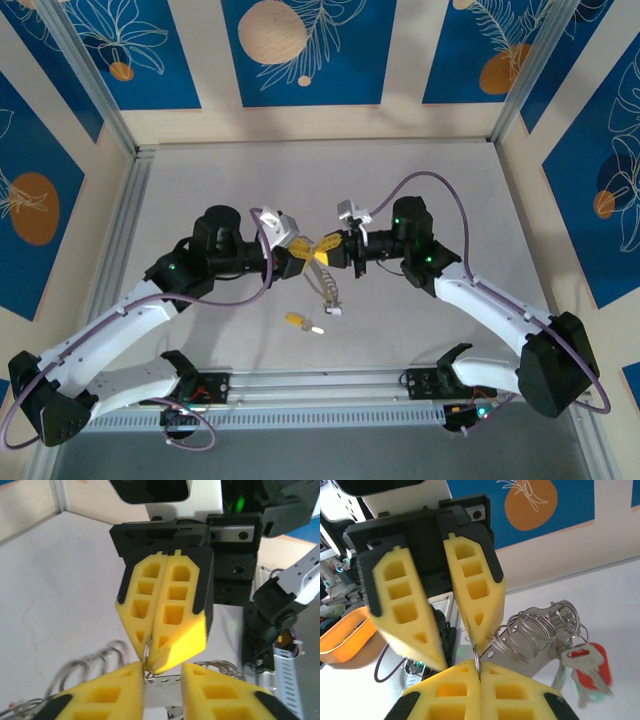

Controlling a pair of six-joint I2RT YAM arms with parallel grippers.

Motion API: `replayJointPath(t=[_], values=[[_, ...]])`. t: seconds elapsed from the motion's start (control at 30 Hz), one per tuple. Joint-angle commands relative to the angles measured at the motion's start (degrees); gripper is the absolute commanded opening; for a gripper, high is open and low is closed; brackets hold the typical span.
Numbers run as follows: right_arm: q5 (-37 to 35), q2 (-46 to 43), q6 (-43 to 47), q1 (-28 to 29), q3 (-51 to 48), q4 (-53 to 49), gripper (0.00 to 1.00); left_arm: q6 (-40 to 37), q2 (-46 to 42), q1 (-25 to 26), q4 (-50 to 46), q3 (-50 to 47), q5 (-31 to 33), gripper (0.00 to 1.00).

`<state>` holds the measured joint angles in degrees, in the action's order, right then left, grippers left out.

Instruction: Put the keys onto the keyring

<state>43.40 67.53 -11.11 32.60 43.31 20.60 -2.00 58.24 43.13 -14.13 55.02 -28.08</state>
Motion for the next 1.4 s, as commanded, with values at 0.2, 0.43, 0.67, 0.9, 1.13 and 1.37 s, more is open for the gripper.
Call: replayJointPath(t=[0.2,0.43,0.67,0.9,1.13,1.37], values=[[1.2,-1.77,-3.14,-0.08,-1.38,11.24,0.0,-0.55,-0.2,0.99,-1.84,-0.02,-3.65,0.17],[2.77,-1.96,-2.48,1.48,-1.66,13.02,0.0,-0.7,0.33,1.0,-1.07,-0.1,-3.04,0.18],[3.54,-1.97,-1.89,2.62,-1.14,13.15,0.0,-1.38,1.19,1.07,-1.23,0.25,-1.69,0.19],[3.35,-2.14,-1.27,3.61,-1.01,12.98,0.0,-1.78,1.95,1.14,-0.91,0.35,-1.12,0.12],[2.5,-1.92,-1.58,3.96,-1.37,14.04,0.0,-1.35,1.72,1.23,0.19,-0.4,-3.9,0.0],[-0.51,-2.93,-0.06,4.0,-1.44,8.6,0.1,-2.02,-0.77,1.19,-0.77,-0.84,-2.07,0.0]])
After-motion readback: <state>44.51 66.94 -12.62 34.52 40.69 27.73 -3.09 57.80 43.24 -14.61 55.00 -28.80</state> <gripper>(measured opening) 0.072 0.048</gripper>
